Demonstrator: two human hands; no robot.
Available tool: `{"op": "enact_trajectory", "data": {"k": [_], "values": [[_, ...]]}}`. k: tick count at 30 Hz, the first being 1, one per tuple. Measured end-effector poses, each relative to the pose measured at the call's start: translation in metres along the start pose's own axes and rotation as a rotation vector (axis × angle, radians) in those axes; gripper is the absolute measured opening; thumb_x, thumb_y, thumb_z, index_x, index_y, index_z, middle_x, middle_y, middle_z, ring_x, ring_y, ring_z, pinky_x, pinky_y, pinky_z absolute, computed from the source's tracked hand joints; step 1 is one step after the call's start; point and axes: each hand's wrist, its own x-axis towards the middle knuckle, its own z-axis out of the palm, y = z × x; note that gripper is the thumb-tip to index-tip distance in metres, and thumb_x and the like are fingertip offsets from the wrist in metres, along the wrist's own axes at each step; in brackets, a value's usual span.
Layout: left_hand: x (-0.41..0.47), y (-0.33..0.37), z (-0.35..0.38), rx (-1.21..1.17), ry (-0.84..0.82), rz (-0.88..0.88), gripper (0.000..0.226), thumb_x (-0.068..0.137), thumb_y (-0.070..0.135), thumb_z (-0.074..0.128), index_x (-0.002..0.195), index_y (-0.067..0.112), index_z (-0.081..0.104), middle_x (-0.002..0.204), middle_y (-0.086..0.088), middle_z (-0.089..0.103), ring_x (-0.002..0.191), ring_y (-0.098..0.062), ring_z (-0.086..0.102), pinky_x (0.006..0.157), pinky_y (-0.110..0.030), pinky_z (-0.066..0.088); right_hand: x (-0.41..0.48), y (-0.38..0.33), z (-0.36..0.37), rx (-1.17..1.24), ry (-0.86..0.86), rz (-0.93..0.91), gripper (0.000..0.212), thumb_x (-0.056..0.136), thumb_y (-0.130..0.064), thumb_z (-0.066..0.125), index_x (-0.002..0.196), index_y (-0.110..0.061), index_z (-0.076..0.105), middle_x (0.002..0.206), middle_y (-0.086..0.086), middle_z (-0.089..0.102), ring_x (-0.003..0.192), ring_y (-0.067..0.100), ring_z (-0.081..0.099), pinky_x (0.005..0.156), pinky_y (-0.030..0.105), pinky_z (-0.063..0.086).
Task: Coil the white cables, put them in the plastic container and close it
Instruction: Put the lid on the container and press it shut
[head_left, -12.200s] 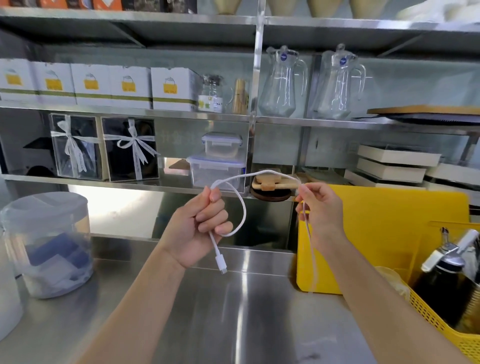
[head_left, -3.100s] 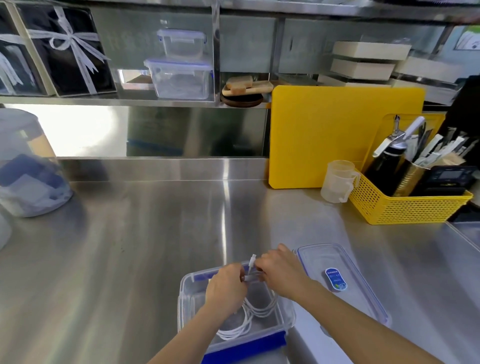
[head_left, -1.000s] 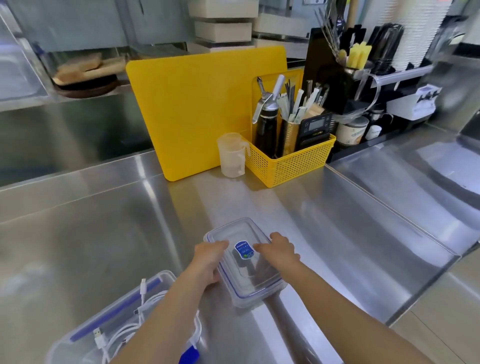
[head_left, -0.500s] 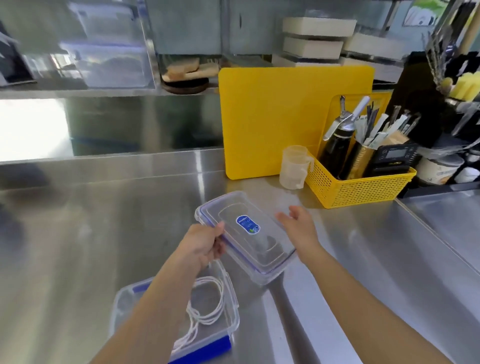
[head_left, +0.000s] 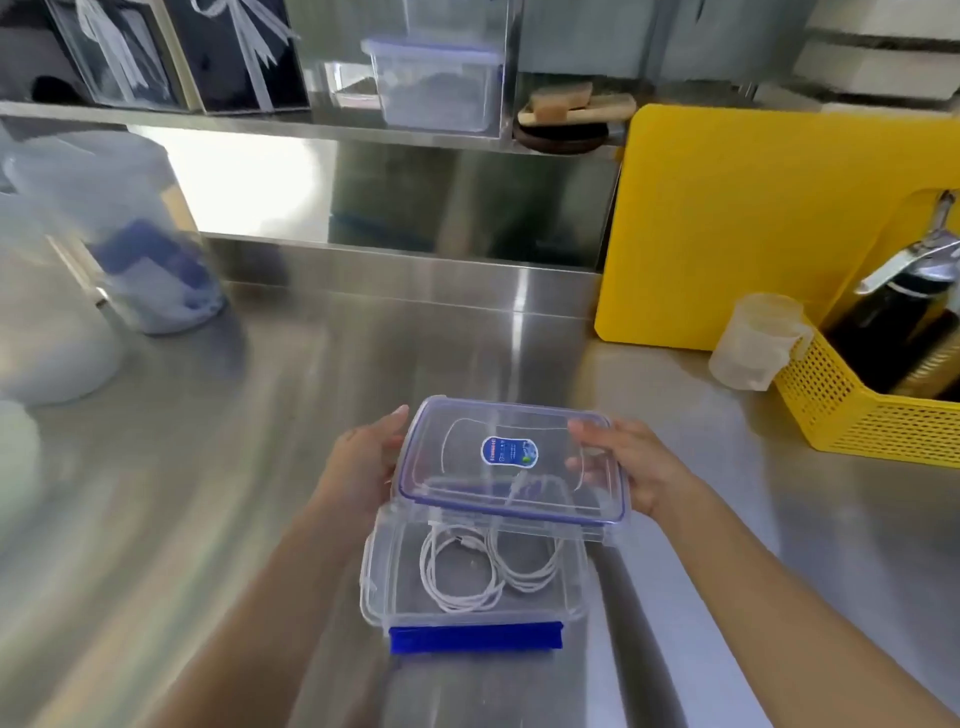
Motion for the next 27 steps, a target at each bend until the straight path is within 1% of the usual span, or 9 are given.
{"op": "enact_trajectory", "data": {"k": [3, 5, 8, 10, 15, 18, 21, 25, 27], "values": [[0.001, -0.016, -0.021, 0.206, 0.003, 0.003, 0.026, 0.086, 0.024, 0.061, 0.069, 0.005, 0.058, 0.056, -0.008, 0.048, 0.041, -0.016, 0.047, 0.044, -0.018, 0.040, 0.002, 0.016, 0.018, -0.099, 0.053, -0.018, 0.018, 0.079, -0.014, 0.069, 0.092, -0.004, 0.062, 0.064, 0.009, 0.057, 0.042, 0.013, 0.057, 0.040, 0.021, 0.049], [0.005, -0.031, -0.027, 0.370, 0.092, 0.055, 0.027, 0.082, 0.023, 0.061, 0.067, 0.002, 0.056, 0.060, -0.009, 0.053, 0.049, -0.019, 0.052, 0.051, -0.025, 0.046, 0.004, 0.026, 0.031, -0.158, 0.109, -0.089, 0.018, 0.079, -0.014, 0.069, 0.090, -0.003, 0.061, 0.063, 0.007, 0.057, 0.048, 0.013, 0.053, 0.044, 0.020, 0.046], [0.004, -0.049, -0.029, 0.404, 0.152, 0.055, 0.010, 0.080, 0.015, 0.055, 0.081, 0.007, 0.061, 0.081, -0.013, 0.065, 0.073, -0.032, 0.064, 0.070, -0.046, 0.056, 0.005, 0.035, 0.042, -0.191, 0.141, -0.149, 0.026, 0.081, -0.016, 0.067, 0.104, -0.006, 0.060, 0.092, 0.011, 0.067, 0.079, 0.022, 0.065, 0.069, 0.031, 0.055], [0.005, -0.055, -0.031, 0.421, 0.164, 0.043, 0.014, 0.085, 0.012, 0.052, 0.076, 0.005, 0.060, 0.077, -0.013, 0.062, 0.071, -0.031, 0.061, 0.069, -0.046, 0.055, 0.003, 0.038, 0.042, -0.236, 0.154, -0.153, 0.026, 0.085, -0.018, 0.063, 0.108, -0.007, 0.059, 0.100, 0.010, 0.067, 0.088, 0.023, 0.064, 0.078, 0.035, 0.053], [0.008, -0.069, -0.040, 0.549, 0.133, 0.009, 0.029, 0.080, 0.025, 0.051, 0.076, -0.003, 0.059, 0.071, -0.014, 0.059, 0.066, -0.028, 0.056, 0.071, -0.050, 0.054, 0.001, 0.051, 0.041, -0.431, 0.180, -0.043, 0.023, 0.089, -0.025, 0.057, 0.106, -0.010, 0.057, 0.100, 0.009, 0.064, 0.089, 0.024, 0.062, 0.076, 0.038, 0.052], [0.007, -0.076, -0.042, 0.568, 0.122, -0.024, 0.040, 0.078, 0.029, 0.045, 0.088, -0.007, 0.060, 0.075, -0.016, 0.062, 0.067, -0.031, 0.059, 0.071, -0.051, 0.055, -0.002, 0.055, 0.042, -0.468, 0.182, -0.049, 0.021, 0.089, -0.023, 0.056, 0.102, -0.006, 0.059, 0.097, 0.012, 0.064, 0.088, 0.026, 0.061, 0.077, 0.039, 0.051], [0.004, -0.077, -0.040, 0.554, 0.102, -0.015, 0.030, 0.085, 0.026, 0.044, 0.088, 0.001, 0.060, 0.089, -0.023, 0.068, 0.080, -0.039, 0.065, 0.077, -0.053, 0.054, -0.005, 0.053, 0.042, -0.482, 0.200, -0.075, 0.022, 0.090, -0.021, 0.056, 0.103, -0.003, 0.059, 0.099, 0.014, 0.063, 0.084, 0.022, 0.058, 0.077, 0.037, 0.048], [-0.005, -0.078, -0.038, 0.502, 0.100, -0.002, 0.021, 0.092, 0.024, 0.040, 0.085, 0.012, 0.055, 0.092, -0.015, 0.065, 0.085, -0.034, 0.064, 0.081, -0.051, 0.053, -0.011, 0.057, 0.042, -0.500, 0.197, -0.091, 0.020, 0.092, -0.023, 0.052, 0.108, -0.010, 0.054, 0.100, 0.006, 0.058, 0.076, 0.012, 0.053, 0.075, 0.033, 0.048], [-0.008, -0.081, -0.038, 0.481, 0.100, -0.010, 0.017, 0.093, 0.024, 0.039, 0.085, 0.019, 0.053, 0.095, -0.013, 0.064, 0.089, -0.033, 0.064, 0.083, -0.051, 0.054, -0.012, 0.060, 0.042, -0.531, 0.193, -0.105, 0.028, 0.093, -0.026, 0.050, 0.117, -0.012, 0.051, 0.107, 0.006, 0.057, 0.085, 0.015, 0.054, 0.079, 0.035, 0.048]]}}
